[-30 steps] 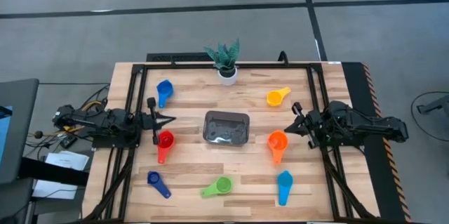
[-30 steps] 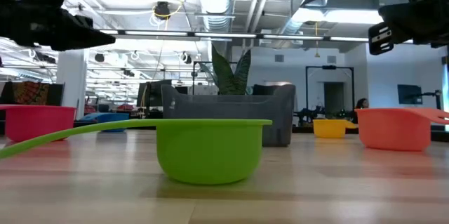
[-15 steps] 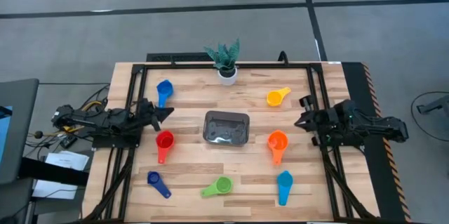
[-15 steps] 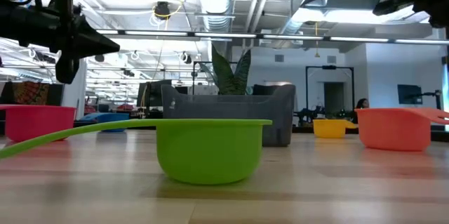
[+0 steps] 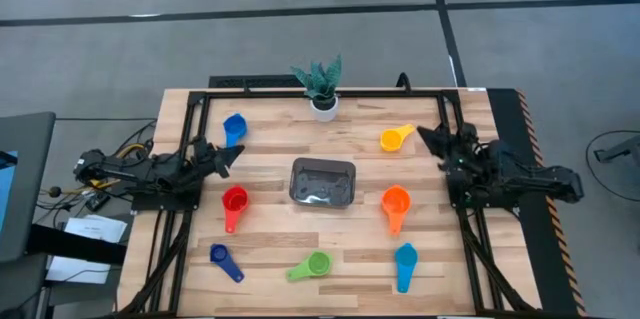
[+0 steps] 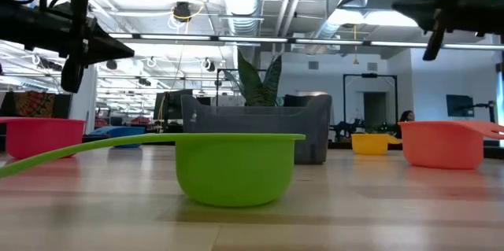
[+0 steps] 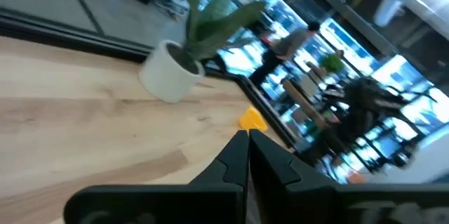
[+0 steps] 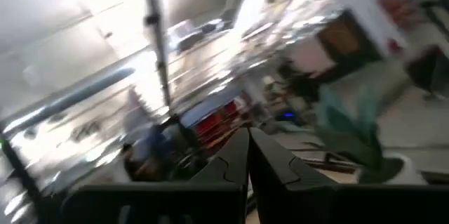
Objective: Nest measuring cups in basket
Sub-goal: Stack the red measuring cup on top of the orange measuring cup
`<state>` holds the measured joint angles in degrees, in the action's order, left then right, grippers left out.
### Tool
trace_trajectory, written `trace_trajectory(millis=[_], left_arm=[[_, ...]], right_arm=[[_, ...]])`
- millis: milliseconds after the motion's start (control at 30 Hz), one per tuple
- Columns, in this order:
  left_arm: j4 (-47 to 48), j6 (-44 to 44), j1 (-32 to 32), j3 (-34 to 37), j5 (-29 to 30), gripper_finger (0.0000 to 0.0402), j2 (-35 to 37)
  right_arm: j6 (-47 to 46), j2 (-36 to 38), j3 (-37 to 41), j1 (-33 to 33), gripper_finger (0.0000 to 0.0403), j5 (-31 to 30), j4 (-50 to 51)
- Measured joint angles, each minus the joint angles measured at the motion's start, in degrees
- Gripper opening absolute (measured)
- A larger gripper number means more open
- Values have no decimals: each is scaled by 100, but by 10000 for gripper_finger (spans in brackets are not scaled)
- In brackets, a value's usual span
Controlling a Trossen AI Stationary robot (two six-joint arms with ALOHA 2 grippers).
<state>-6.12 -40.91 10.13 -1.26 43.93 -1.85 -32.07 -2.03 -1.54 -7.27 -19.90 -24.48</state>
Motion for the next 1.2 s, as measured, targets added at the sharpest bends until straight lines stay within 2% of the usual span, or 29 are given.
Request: trace_trajectory(millis=[67,200,267,467,667,867,1033,1200], left_arm=[[-85,83,0,0,-316,0,-2],[-81,-23,2,0,-1052,0,-2],[-71,-34,2,0,-1289,0,-4],[-69,158,2,-76,-1370,0,-8],[107,741,2,-567,-1348,0,-210],[1601,758,2,-1509,-1625,0,-692],[3269,311,2,-2403,-1788,0,-1288],[4447,-103,2,-3146,-2025,0,-1869]], right_arm=[[-372,-235,-49,0,38,-138,7],[-1086,-941,-372,37,37,-55,3],[-1159,-1431,-635,121,31,72,60],[-480,-3022,-1767,491,7,172,188],[-522,-4499,-3098,759,25,61,1084],[-600,-6078,-4326,804,33,35,1712],[-557,-7362,-5318,810,27,34,1859],[-540,-8502,-6259,846,31,29,1909]])
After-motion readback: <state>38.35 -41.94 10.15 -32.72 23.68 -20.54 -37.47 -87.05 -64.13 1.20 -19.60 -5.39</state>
